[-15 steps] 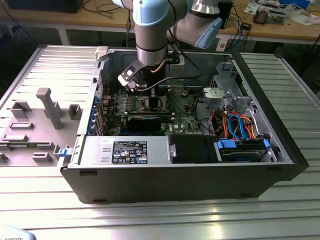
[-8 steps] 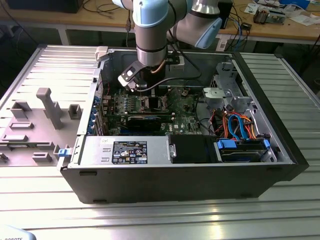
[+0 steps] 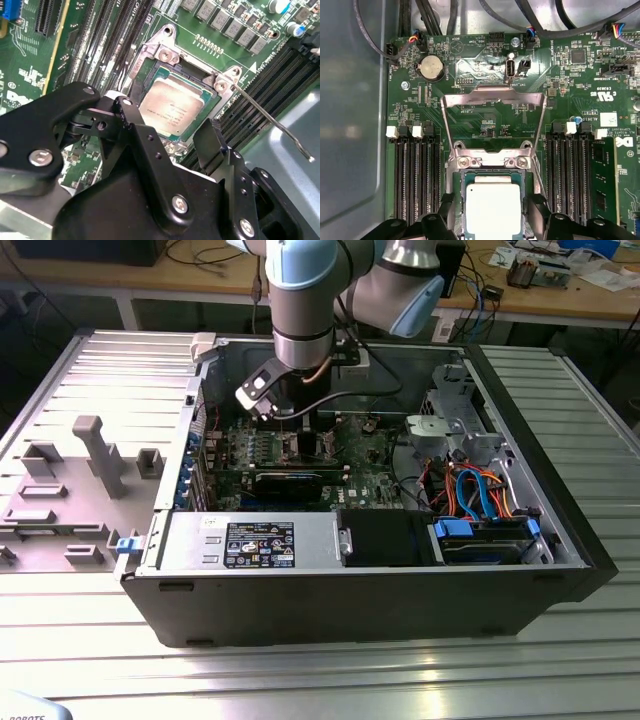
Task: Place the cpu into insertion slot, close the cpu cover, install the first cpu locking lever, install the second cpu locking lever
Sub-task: 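Place the cpu into insertion slot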
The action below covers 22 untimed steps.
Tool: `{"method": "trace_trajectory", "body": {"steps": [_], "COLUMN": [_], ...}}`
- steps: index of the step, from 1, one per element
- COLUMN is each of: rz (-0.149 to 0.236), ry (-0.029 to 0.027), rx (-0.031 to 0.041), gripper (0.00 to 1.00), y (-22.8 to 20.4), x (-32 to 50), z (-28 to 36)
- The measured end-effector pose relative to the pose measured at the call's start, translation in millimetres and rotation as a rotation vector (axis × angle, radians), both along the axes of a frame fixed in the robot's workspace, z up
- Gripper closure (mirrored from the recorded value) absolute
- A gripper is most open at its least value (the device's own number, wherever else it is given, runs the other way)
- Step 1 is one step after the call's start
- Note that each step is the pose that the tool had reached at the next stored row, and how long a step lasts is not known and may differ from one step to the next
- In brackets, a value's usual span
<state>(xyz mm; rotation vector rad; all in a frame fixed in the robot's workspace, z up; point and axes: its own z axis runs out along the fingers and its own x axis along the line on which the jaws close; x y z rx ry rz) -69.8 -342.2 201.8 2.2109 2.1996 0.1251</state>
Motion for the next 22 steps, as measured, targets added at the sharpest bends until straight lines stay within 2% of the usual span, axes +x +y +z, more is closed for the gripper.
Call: {"method": "trace_trajectory", "body": {"steps": [4,5,6,7,8,9,10,11,12,14,22], "rz": [0.0,0.0,0.0,0.0,0.0,0.0,0.0,0.0,0.0,0.0,0.0], "ry": [0.0012,0.0024,0.0063,0.0098,0.012,0.0145,0.0188,0.0239,0.0255,0.0257,0.0257], "rx": [-0.0003,-0.0004,-0.0002,-0.0002,-0.0002,-0.0003,-0.0002,-0.0003,-0.0004,-0.0004,-0.0004], "gripper": [0.32,0.32,0.33,0.46,0.52,0.52,0.58,0.7,0.76,0.89,0.89], "y": [0.1,0.1,0.1,0.2,0.2,0.2,0.2,0.2,0.1,0.2,0.2], "x": [0.0,0.0,0.7,1.3,1.8,2.5,3.9,5.8,6.7,6.8,6.9], "z": [7.2,10.1,15.1,18.2,19.5,20.6,21.5,21.7,21.7,21.7,21.7]}}
